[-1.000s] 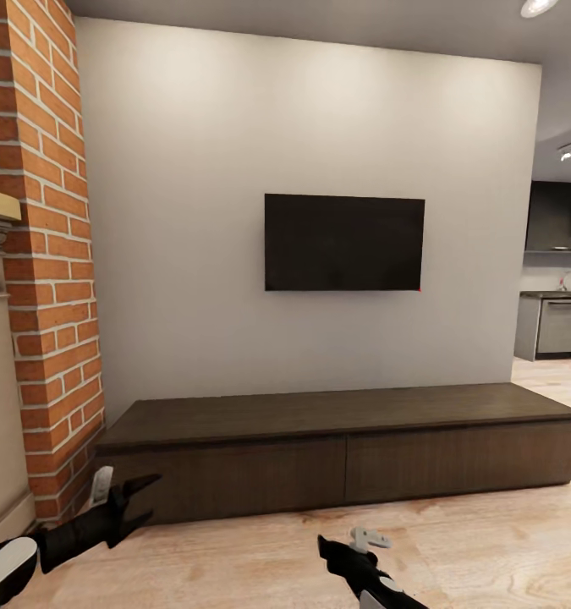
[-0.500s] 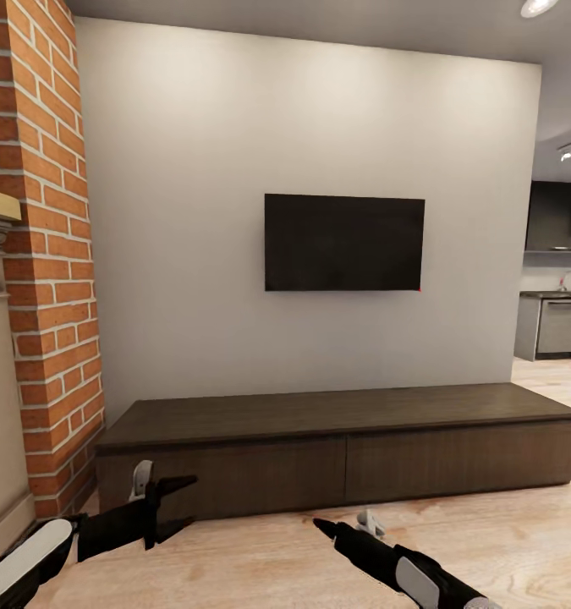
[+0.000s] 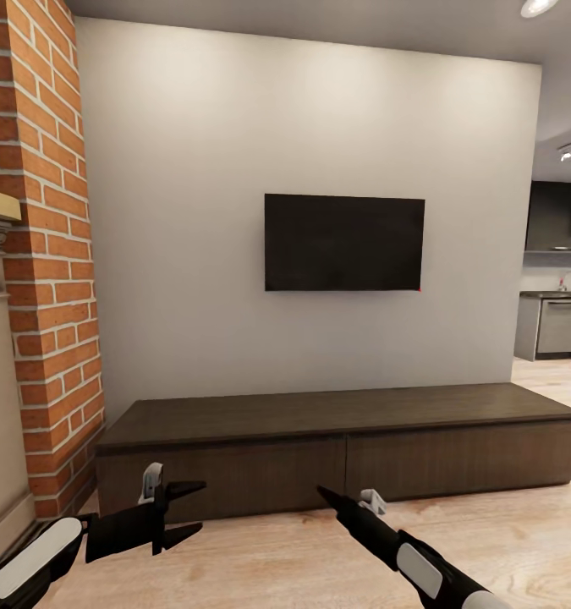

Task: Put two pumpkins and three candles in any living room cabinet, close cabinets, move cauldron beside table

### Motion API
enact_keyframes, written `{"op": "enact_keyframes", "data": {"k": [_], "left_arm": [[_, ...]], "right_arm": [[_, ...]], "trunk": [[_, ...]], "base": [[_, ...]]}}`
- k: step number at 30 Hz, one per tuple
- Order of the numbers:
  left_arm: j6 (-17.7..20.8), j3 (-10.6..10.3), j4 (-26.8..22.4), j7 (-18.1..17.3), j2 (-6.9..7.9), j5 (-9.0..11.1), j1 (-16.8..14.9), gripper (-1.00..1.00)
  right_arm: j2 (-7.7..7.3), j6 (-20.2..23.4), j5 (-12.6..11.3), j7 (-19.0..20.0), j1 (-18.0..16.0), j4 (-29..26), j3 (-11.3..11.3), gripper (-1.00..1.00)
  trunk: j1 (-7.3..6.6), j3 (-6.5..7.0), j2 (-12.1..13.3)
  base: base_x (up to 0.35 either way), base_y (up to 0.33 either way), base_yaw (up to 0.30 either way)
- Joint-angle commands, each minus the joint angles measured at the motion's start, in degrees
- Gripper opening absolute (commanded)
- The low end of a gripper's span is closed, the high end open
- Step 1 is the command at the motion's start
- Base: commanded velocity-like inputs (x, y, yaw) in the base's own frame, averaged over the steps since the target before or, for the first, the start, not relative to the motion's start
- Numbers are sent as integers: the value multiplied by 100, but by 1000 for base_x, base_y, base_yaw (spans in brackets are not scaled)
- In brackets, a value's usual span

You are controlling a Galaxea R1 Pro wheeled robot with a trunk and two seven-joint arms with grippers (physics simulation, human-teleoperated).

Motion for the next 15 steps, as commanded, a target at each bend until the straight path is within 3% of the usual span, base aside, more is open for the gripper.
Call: {"op": "enact_keyframes", "data": {"k": [1,10,15], "left_arm": [[-2,-21,7,-46,5,-9,-8,100],[0,-12,11,-67,15,14,-8,100],[0,-11,11,-77,20,17,-8,100]], "right_arm": [[-5,32,-64,12,-5,1,20,100],[-6,74,-106,-82,-5,29,4,100],[1,104,-111,-484,-5,26,2,100]], "trunk": [[-1,-7,-4],[-1,-7,-4],[-1,-9,-4]], "base": [[0,0,0],[0,0,0],[0,0,0]]}}
